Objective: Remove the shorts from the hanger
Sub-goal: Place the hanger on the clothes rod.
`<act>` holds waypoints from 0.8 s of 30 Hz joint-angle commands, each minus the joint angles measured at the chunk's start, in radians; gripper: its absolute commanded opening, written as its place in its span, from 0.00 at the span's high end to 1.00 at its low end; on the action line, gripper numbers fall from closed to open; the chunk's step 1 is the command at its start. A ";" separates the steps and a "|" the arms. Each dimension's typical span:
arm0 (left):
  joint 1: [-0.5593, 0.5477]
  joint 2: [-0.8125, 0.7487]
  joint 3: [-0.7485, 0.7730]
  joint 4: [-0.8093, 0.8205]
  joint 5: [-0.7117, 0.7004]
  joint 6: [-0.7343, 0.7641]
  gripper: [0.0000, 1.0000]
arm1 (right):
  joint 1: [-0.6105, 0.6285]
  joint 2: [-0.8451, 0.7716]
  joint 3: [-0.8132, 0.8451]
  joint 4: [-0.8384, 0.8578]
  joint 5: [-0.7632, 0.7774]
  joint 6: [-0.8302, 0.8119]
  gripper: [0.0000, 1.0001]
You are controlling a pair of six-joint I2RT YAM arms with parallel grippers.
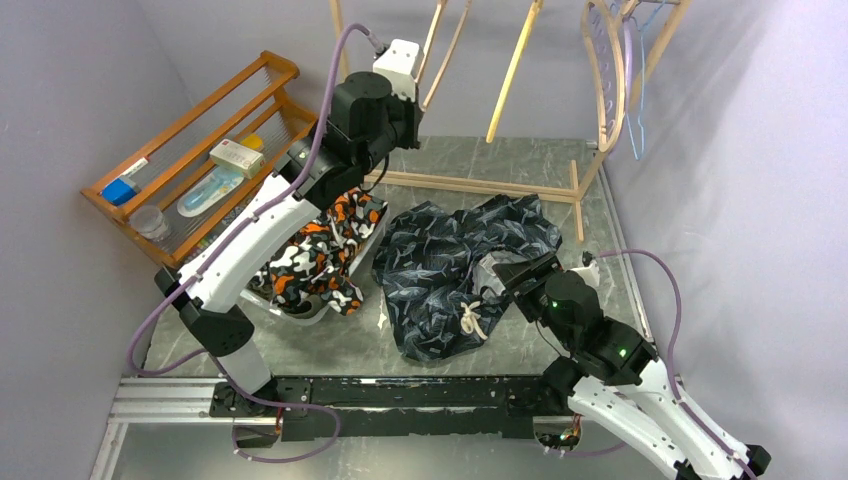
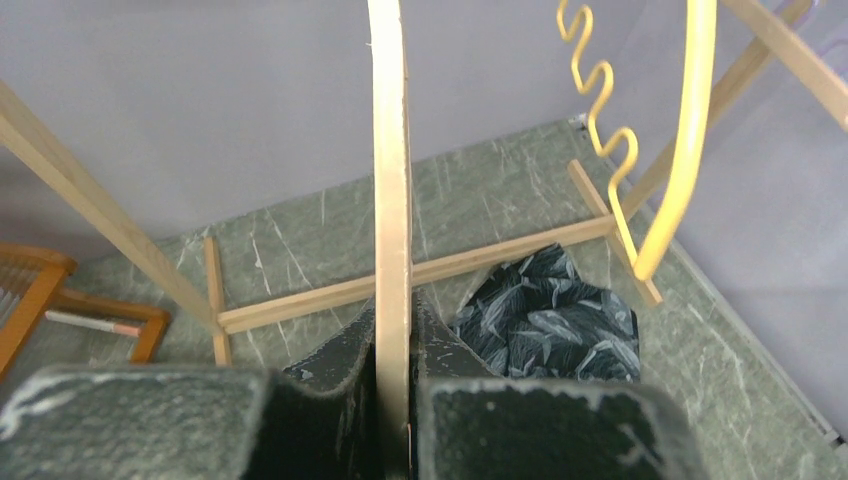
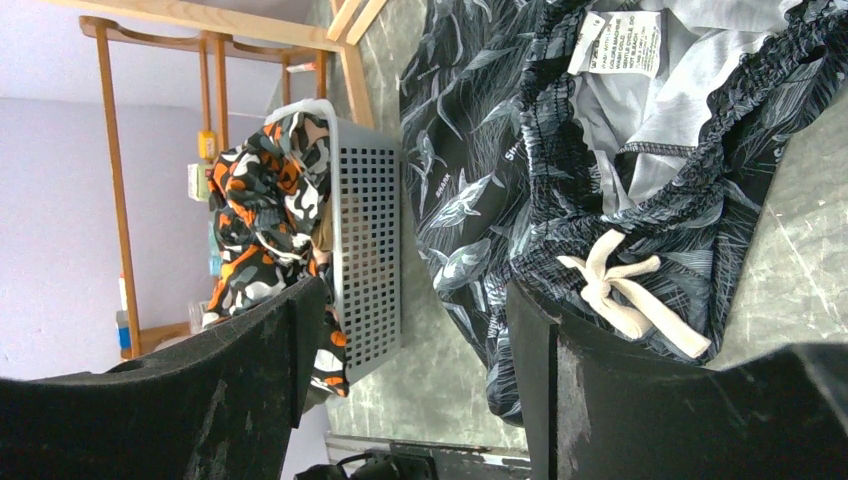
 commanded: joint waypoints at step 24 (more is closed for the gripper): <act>0.089 0.187 0.178 0.000 0.226 -0.061 0.82 | -0.002 -0.025 -0.011 -0.007 0.044 0.005 0.30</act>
